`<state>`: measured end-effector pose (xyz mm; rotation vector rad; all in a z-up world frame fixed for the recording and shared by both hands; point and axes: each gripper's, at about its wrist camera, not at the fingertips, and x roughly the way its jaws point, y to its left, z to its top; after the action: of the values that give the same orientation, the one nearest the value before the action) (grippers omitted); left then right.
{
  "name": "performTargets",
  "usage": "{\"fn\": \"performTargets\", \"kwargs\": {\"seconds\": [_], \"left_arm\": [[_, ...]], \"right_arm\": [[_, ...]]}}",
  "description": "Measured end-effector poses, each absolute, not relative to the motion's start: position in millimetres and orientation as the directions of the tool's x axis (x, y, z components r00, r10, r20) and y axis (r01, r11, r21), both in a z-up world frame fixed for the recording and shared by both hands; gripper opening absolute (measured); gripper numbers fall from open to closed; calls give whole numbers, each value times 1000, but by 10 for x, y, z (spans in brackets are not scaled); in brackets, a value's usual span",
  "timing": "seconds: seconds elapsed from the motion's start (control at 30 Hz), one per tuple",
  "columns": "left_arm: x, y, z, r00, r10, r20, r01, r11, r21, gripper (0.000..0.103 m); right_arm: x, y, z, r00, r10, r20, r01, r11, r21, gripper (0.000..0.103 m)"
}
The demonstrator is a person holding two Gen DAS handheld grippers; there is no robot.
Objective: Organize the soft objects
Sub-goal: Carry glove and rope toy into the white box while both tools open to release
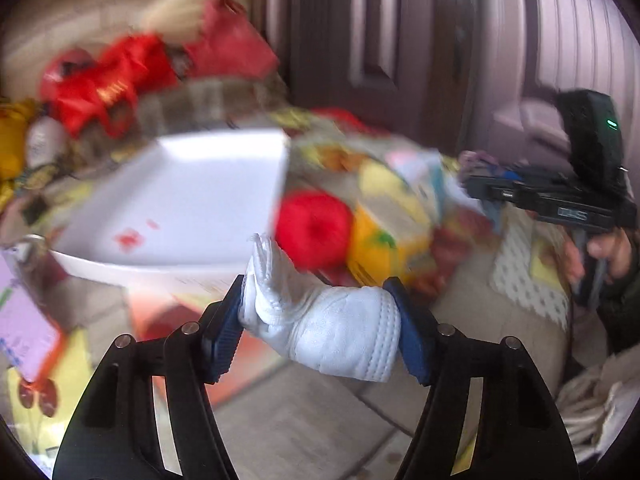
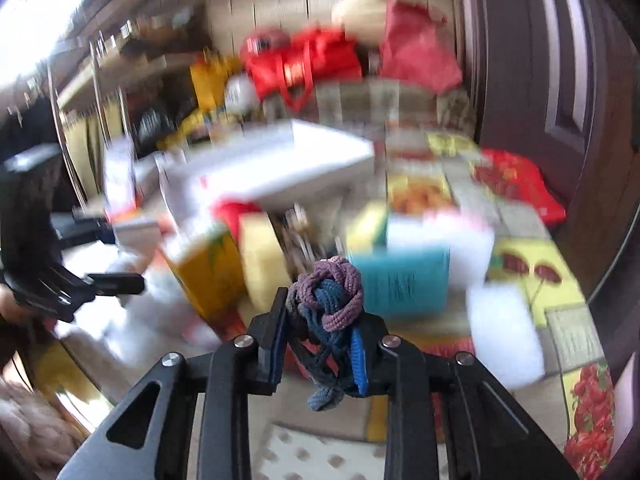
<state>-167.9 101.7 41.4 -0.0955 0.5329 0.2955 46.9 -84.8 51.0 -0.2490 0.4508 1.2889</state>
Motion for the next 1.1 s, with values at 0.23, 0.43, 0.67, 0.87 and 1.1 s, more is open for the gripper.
{"fn": "performTargets", "kwargs": {"seconds": [0.23,0.43,0.67,0.87,1.1], "left_arm": [[-1676,1289,471,795,484,-365,-516,857,10,67],[-1553,1731,493,755,564,-333,-609,792,-38,68],[-1319,2223,493,732,571,-373,-639,764,-86,68],[-1153,2490,472,713,575,-402,-661,742,-109,68],[-1035,2797,384,698,525,-486,-667,724,-176,68]], "right_arm": [[253,-578,638,140,956,-256,-949,203,240,26],[-163,45,495,84,944,-320,-963,159,216,26],[-391,438,492,168,932,-320,-977,201,73,26],[-226,719,463,234,907,-349,-952,286,105,26],[-53,1002,406,265,875,-406,-918,358,171,27]]}}
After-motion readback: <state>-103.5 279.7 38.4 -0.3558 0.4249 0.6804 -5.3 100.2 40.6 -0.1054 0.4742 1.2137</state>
